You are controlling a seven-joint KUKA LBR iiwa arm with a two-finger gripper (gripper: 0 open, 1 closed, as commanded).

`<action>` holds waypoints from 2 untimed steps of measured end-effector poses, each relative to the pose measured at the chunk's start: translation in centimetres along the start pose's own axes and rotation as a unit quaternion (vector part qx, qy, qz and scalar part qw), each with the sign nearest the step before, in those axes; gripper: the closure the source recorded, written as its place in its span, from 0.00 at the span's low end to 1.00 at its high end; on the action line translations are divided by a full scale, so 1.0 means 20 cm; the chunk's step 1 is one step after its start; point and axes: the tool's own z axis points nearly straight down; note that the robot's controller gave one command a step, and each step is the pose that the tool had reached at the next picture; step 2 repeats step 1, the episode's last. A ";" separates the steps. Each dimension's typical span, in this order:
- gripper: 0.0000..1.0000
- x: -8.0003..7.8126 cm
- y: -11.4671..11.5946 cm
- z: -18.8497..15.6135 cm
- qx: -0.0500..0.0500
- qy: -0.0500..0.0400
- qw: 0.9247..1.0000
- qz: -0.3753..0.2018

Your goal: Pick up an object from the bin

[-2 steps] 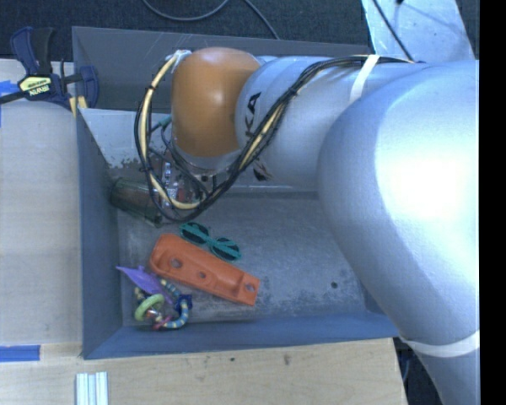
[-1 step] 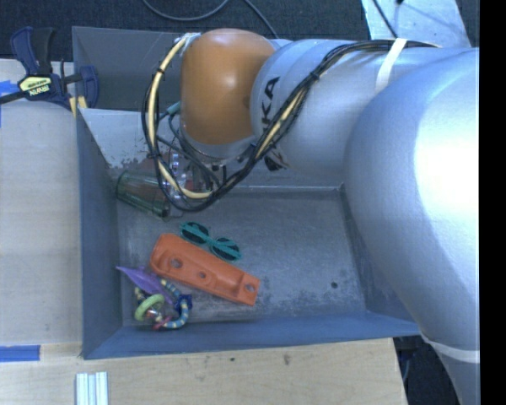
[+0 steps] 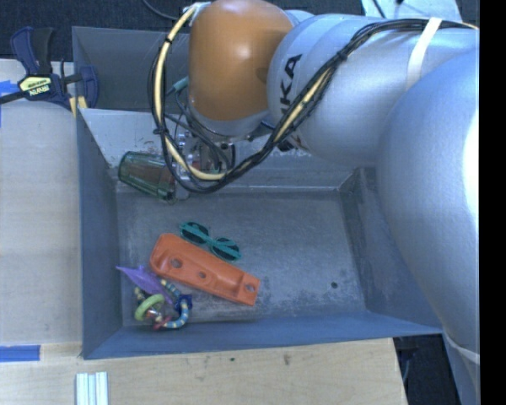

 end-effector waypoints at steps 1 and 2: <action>1.00 0.00 0.00 -0.05 0.000 0.000 1.000 0.000; 1.00 0.00 0.00 -0.05 0.000 0.000 1.000 0.000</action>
Offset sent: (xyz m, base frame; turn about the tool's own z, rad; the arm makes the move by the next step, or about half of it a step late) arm -0.0221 -0.0188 -0.0574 -0.0359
